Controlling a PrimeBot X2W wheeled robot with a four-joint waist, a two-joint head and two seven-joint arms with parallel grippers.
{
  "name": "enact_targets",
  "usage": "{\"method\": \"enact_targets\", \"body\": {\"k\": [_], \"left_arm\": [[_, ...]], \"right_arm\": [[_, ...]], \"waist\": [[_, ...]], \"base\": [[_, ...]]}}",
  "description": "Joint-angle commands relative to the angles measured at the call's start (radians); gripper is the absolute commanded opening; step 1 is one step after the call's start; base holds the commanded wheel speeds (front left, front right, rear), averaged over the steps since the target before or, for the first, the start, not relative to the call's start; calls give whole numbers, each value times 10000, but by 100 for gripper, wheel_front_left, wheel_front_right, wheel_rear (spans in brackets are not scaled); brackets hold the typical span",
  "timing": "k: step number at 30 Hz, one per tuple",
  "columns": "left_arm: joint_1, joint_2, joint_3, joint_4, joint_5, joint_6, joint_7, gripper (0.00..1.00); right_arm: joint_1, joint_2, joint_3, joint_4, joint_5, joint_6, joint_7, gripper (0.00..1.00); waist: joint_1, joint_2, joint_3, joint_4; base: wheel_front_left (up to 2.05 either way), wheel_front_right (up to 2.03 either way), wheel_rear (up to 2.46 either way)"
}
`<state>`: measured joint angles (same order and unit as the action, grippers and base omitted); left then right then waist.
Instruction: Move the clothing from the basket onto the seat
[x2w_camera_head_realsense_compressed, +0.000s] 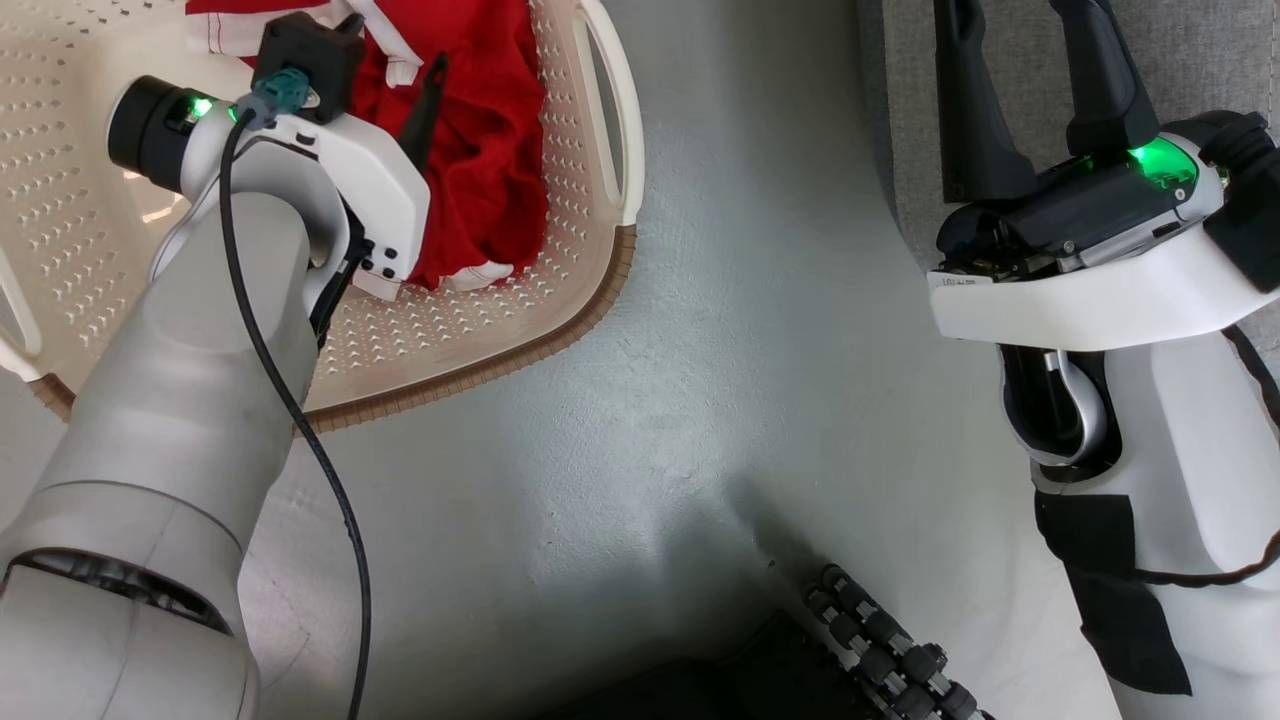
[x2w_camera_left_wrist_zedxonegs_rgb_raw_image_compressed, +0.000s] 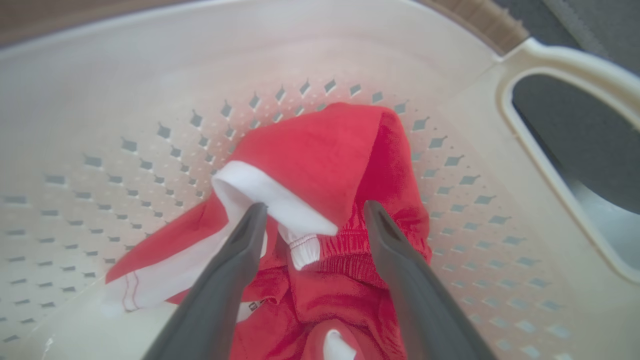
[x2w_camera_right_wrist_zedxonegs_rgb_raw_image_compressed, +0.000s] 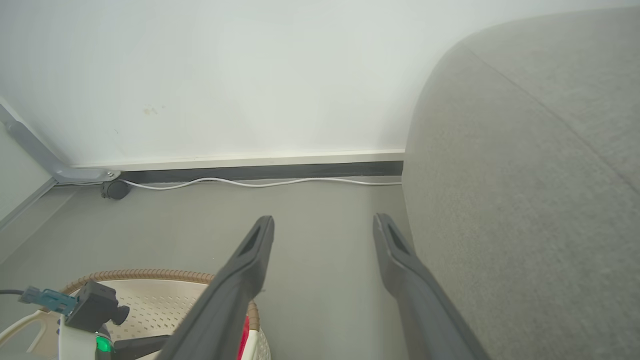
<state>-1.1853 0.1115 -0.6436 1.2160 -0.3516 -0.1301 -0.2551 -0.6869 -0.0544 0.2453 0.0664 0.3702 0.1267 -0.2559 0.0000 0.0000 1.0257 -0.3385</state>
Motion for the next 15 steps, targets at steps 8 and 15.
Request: {"method": "enact_targets", "body": {"k": [8, 15], "left_arm": [[-218, 13, -437, 340, -279, -5, 162, 100], [-231, -226, -753, 305, -901, -5, 368, 100]], "right_arm": [[653, 41, 103, -306, 64, 40, -59, 100], [802, 41, 78, -261, 105, 40, -59, 100]], "waist": [[0, 0, 8, -5], [0, 0, -10, -9]], "base": [[0, 0, 0], [0, 0, 0]]}}
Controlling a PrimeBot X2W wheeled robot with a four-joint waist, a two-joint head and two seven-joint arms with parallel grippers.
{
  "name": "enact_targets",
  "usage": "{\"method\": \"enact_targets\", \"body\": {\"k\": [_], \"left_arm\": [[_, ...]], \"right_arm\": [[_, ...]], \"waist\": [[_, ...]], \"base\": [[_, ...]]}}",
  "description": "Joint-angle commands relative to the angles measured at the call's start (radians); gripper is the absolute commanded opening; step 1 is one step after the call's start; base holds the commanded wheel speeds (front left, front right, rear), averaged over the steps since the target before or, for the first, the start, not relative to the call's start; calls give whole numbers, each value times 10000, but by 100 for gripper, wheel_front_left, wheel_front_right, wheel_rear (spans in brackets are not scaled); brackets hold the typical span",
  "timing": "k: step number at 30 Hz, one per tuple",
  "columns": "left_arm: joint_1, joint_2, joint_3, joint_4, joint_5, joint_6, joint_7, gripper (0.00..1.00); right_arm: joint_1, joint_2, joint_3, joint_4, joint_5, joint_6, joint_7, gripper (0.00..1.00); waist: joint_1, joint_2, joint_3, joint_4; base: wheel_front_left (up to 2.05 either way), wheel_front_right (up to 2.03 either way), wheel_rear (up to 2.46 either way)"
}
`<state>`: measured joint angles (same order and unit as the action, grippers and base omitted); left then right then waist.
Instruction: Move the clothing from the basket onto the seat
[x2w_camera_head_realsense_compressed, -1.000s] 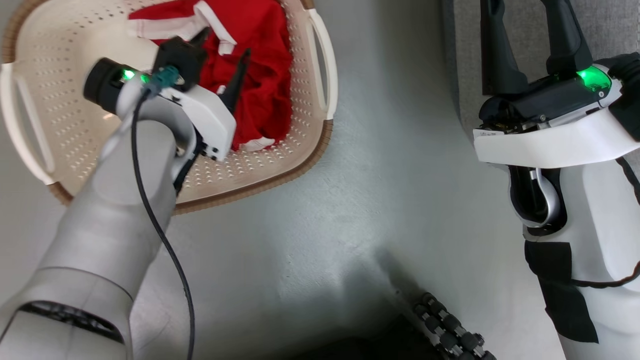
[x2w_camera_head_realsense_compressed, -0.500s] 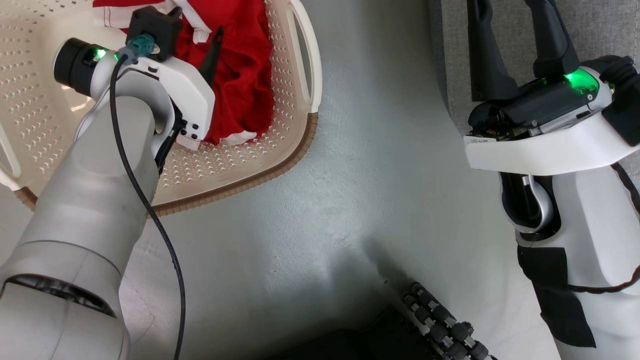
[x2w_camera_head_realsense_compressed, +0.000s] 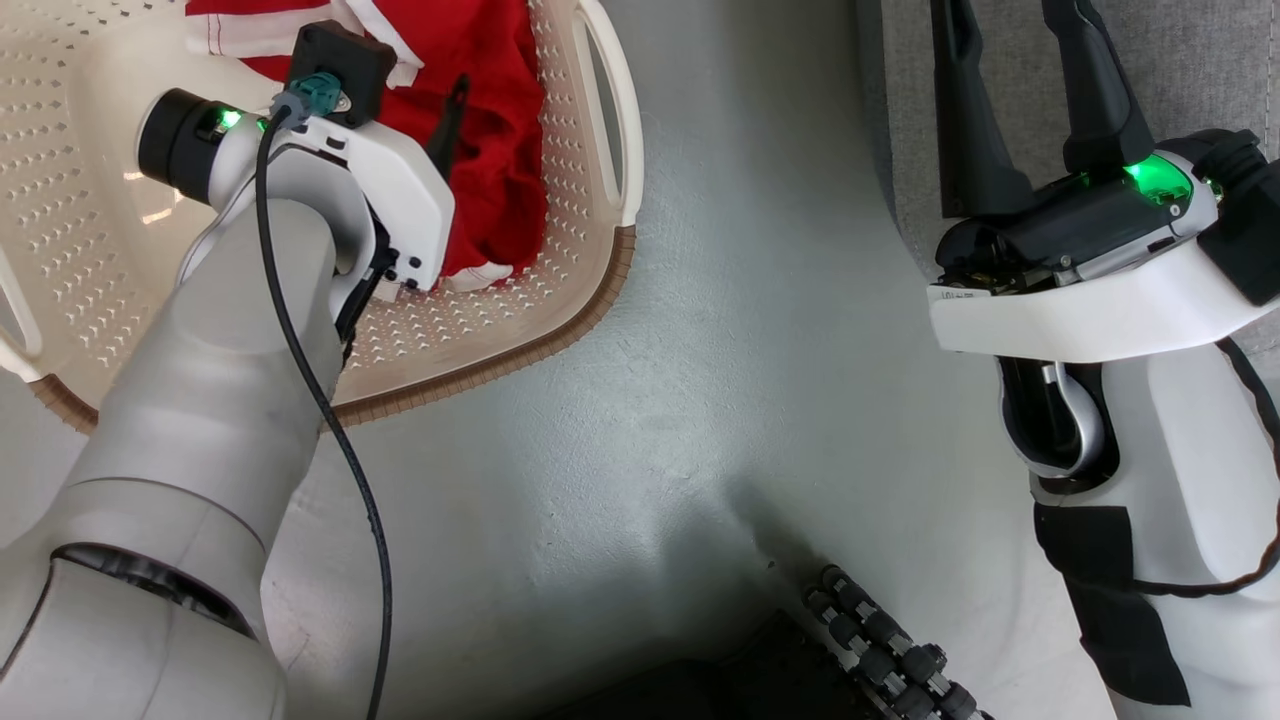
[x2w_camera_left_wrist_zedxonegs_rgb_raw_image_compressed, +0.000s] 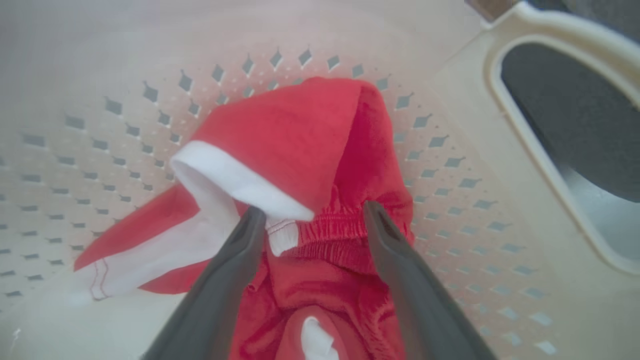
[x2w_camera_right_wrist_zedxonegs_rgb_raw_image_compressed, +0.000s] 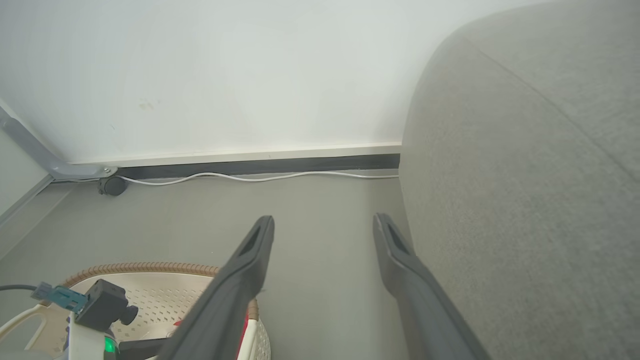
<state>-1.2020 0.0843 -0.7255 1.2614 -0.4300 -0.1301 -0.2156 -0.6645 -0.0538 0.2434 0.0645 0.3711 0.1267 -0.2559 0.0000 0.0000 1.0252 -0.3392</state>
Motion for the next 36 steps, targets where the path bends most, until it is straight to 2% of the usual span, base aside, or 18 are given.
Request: {"method": "enact_targets", "body": {"k": [1, 8, 9, 10, 11, 24, 30, 36], "left_arm": [[-69, 14, 60, -194, -271, -5, -28, 100], [-51, -104, -186, -606, -1320, -5, -24, 100], [-45, -91, -281, -652, -1445, -5, 23, 81], [-24, -86, -289, -710, -1666, -5, 54, 35], [-17, -57, -392, -753, -1790, -5, 126, 0], [98, 619, -1224, -1200, -2907, -6, -301, 0], [773, 616, -1310, -1526, -3304, -6, -449, 0], [1498, 670, -815, -2559, -3170, -6, -458, 0]], "right_arm": [[603, 35, 82, -236, 101, 40, -59, 100], [696, 35, 25, -209, 119, 40, -59, 100], [694, 35, 12, -200, 125, 40, -59, 100], [689, 35, -5, -192, 128, 40, -59, 100], [683, 35, -28, -188, 146, 40, -59, 100], [318, 35, -253, 17, 83, 40, -59, 100], [302, 35, -553, 321, -313, 40, -59, 100], [399, 35, -717, 667, -715, 40, -59, 100]], "waist": [[0, 0, -8, -5], [0, 0, -45, -45], [0, 0, -51, -47], [0, 0, -56, -46], [0, 0, -66, -46], [0, 0, -267, 5], [0, 0, -970, 396], [0, 0, -1872, 821]], "base": [[0, 0, 0], [0, 0, 0], [0, 0, 0], [0, 0, 0], [0, 0, 0], [0, 0, 0], [0, 0, 0], [0, 0, 0]]}}
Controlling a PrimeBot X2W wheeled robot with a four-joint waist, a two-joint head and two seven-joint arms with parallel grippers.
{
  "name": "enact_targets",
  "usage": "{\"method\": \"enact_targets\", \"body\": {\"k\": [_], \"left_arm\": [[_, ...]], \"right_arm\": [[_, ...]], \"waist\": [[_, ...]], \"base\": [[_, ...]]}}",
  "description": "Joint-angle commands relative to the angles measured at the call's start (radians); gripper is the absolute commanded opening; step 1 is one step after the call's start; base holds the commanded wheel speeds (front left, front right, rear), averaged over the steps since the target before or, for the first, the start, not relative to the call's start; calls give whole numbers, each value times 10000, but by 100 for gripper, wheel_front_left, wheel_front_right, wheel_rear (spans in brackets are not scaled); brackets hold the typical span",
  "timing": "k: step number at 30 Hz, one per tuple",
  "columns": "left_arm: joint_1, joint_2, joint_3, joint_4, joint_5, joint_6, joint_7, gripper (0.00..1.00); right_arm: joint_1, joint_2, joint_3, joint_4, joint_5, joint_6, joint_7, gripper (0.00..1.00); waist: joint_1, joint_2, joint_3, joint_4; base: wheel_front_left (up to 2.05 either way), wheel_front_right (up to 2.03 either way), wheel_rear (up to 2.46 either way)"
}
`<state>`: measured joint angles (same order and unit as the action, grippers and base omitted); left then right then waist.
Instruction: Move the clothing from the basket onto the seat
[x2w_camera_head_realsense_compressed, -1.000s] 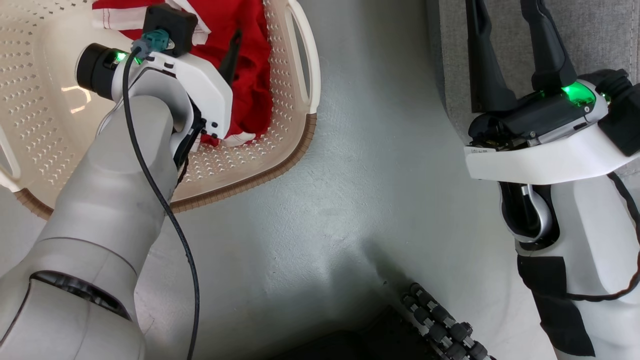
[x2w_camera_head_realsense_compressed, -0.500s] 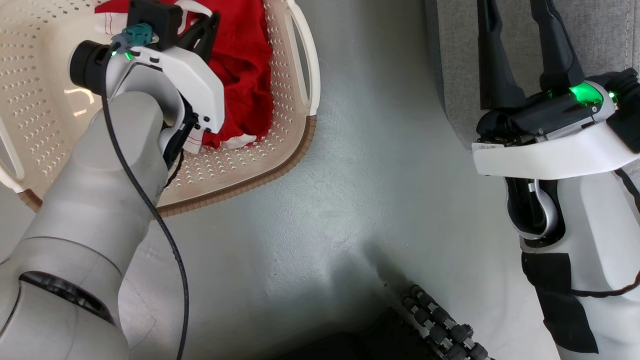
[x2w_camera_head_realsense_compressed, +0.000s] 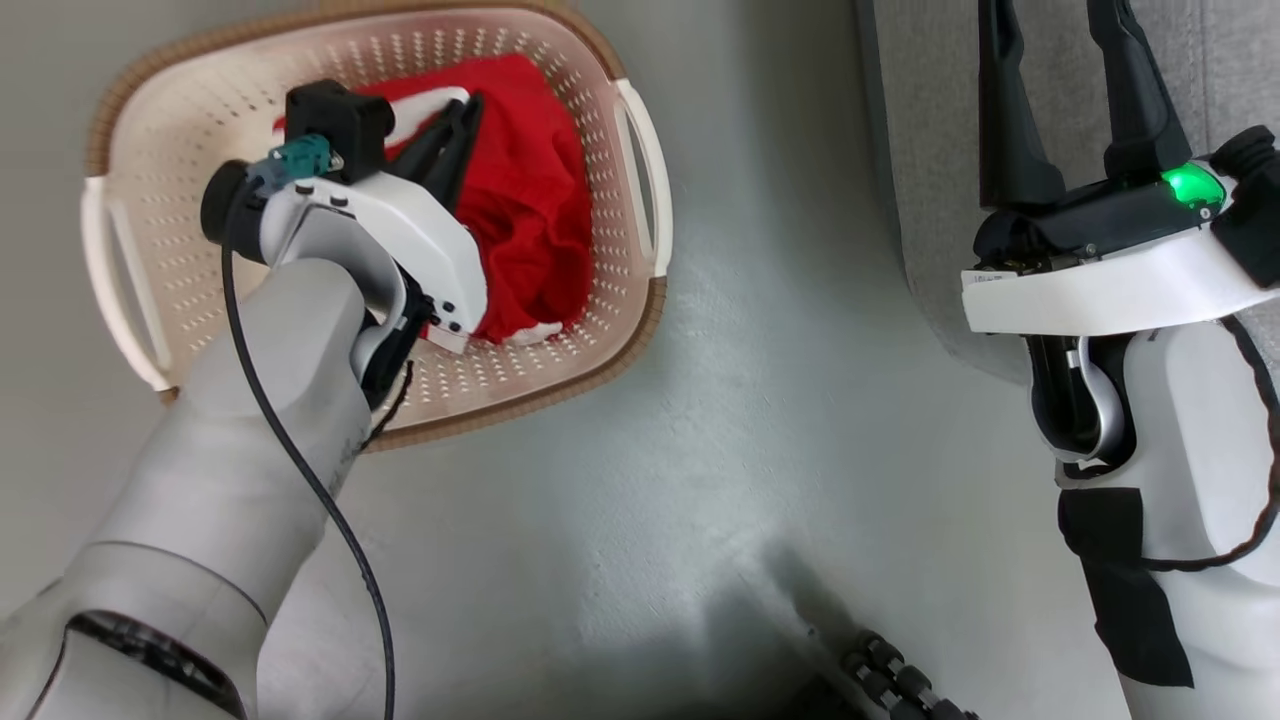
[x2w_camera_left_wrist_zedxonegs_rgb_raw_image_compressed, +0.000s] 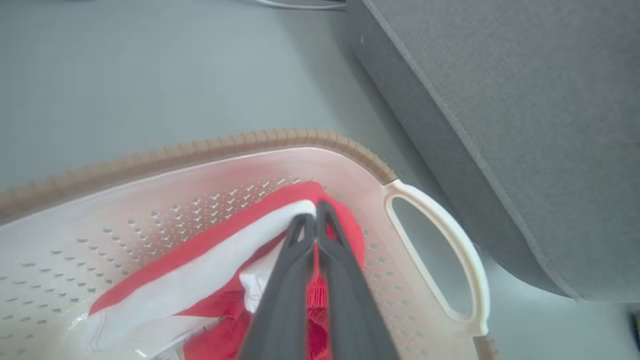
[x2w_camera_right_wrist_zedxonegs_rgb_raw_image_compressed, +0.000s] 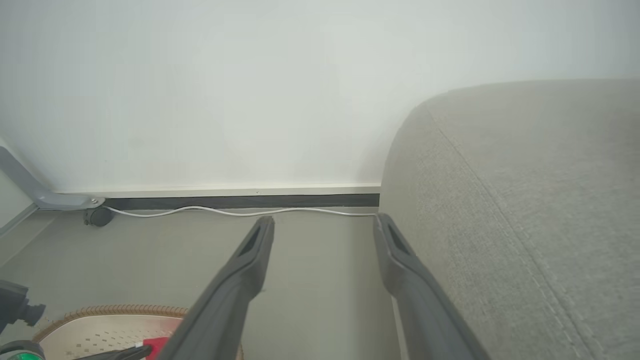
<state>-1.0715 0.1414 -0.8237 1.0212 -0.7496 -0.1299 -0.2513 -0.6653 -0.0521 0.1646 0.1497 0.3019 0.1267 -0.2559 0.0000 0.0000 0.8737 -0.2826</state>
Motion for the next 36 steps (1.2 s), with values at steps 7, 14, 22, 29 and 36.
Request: {"method": "enact_targets", "body": {"k": [7, 14, 22, 29, 36], "left_arm": [[1467, -30, 1091, -1436, 687, -8, -103, 0], [2800, -305, 2062, -2602, 1454, -8, -104, 0], [3810, -457, 2520, -3437, 1938, -8, -104, 0], [4542, -447, 2580, -4161, 2203, -8, -104, 0], [5201, -193, 2445, -4790, 2222, -8, -104, 0]], "right_arm": [[844, 18, -158, 371, -534, 40, -59, 100], [1507, -94, -528, 832, -913, 40, -59, 100], [2282, -128, -736, 1240, -986, 40, -59, 100], [3218, -224, -883, 1666, -1030, 40, -59, 100], [4114, -247, -1046, 1971, -1034, 40, -59, 100]], "waist": [[0, 0, -1748, 836], [0, 0, -3137, 1421], [0, 0, -4598, 1853], [0, 0, -6164, 2336], [0, 0, -7469, 2771]], "base": [[0, 0, 0], [0, 0, 0], [0, 0, 0], [0, 0, 0], [0, 0, 0]]}}
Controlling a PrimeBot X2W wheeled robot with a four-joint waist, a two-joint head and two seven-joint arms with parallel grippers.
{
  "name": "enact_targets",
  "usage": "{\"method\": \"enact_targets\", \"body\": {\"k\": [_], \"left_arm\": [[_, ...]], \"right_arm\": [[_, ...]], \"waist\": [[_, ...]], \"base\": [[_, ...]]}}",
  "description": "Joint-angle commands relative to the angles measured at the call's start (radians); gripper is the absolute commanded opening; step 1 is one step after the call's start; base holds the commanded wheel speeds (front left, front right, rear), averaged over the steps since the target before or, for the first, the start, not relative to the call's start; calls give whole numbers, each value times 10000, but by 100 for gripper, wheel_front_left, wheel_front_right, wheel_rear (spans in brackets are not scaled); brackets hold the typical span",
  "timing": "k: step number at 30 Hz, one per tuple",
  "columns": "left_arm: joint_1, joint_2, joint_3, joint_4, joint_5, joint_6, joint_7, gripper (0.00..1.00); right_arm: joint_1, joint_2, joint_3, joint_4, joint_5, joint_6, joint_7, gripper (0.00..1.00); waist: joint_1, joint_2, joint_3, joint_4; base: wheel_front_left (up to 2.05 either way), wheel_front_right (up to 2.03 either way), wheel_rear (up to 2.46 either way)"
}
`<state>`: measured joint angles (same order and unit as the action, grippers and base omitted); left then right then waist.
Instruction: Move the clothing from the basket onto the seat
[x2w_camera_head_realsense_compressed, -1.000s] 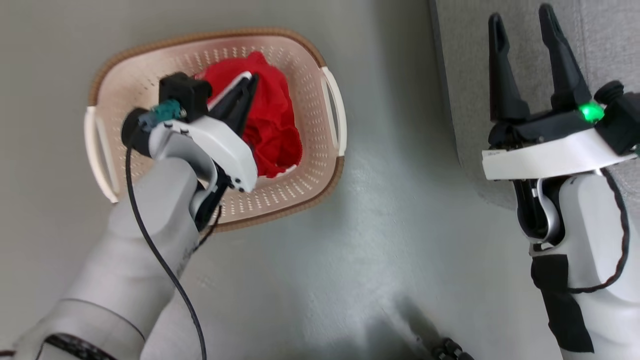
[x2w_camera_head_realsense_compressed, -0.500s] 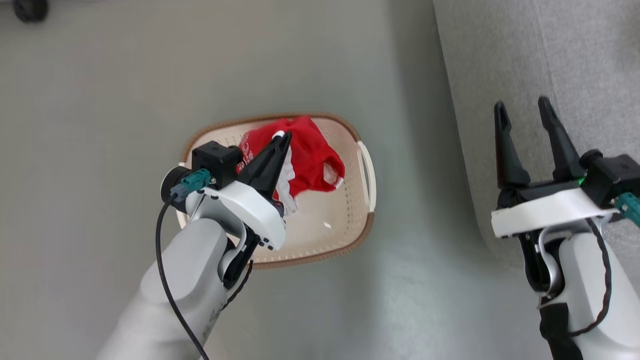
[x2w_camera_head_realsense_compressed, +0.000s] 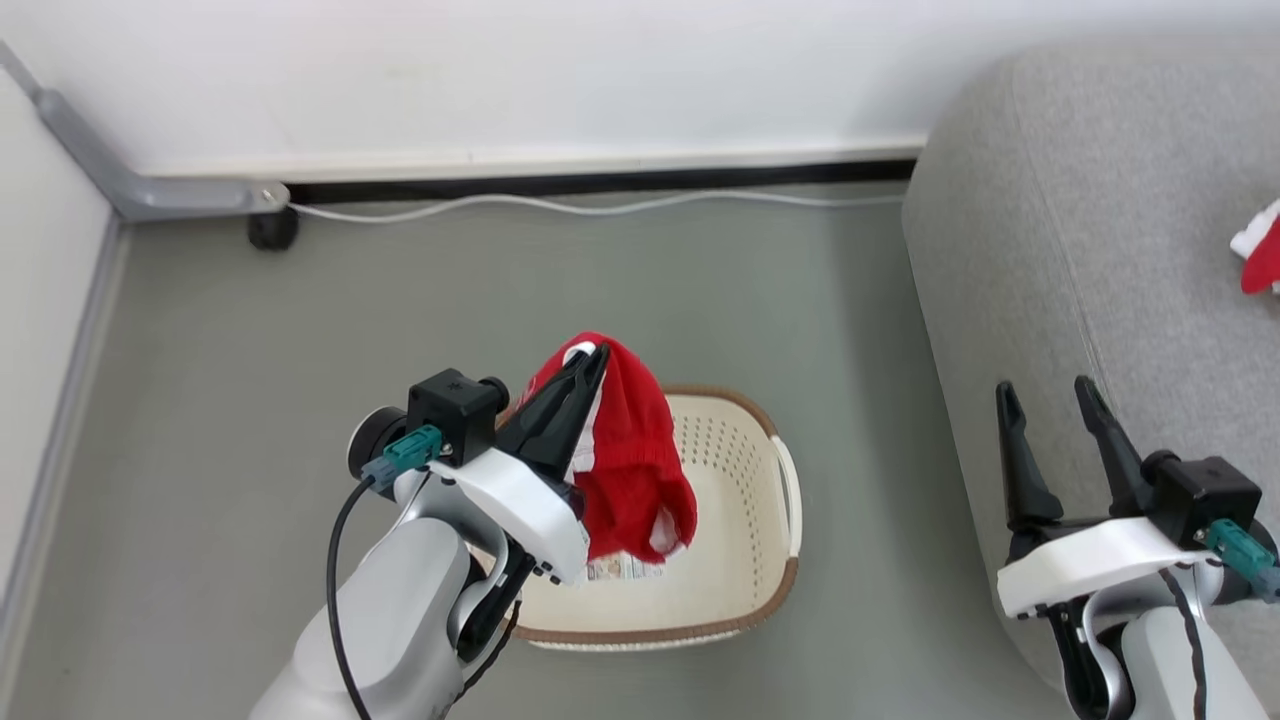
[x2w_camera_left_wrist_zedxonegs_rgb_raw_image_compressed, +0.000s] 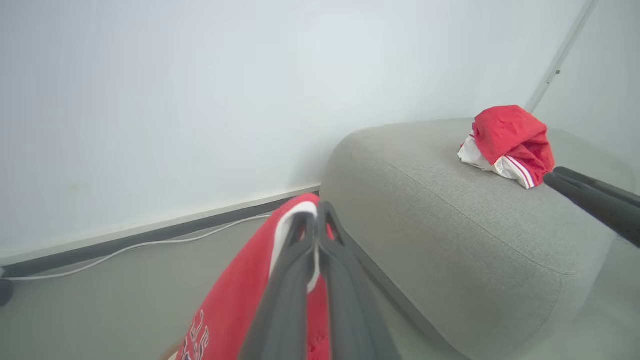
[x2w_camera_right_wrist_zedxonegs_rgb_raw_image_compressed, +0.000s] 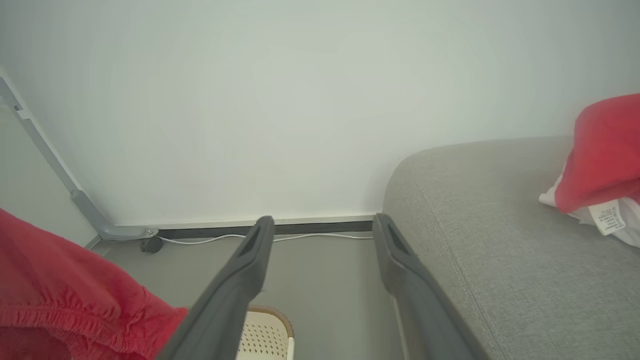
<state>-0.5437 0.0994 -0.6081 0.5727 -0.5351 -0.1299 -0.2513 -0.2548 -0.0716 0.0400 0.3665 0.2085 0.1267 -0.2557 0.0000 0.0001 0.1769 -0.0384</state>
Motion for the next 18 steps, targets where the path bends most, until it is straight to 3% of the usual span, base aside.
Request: {"method": "enact_targets", "body": {"k": [1, 18], "left_arm": [[-18, 259, 276, -377, 71, -8, -104, 0], [-611, 1069, 0, -2414, 293, -8, -105, 0]], "right_arm": [[88, -43, 197, -178, -103, 40, -61, 100], [764, 104, 55, -115, -152, 40, -61, 100]], "waist": [[0, -1, -610, 363], [0, -1, -1399, 743]], "base": [[0, 0, 0], [0, 0, 0]]}}
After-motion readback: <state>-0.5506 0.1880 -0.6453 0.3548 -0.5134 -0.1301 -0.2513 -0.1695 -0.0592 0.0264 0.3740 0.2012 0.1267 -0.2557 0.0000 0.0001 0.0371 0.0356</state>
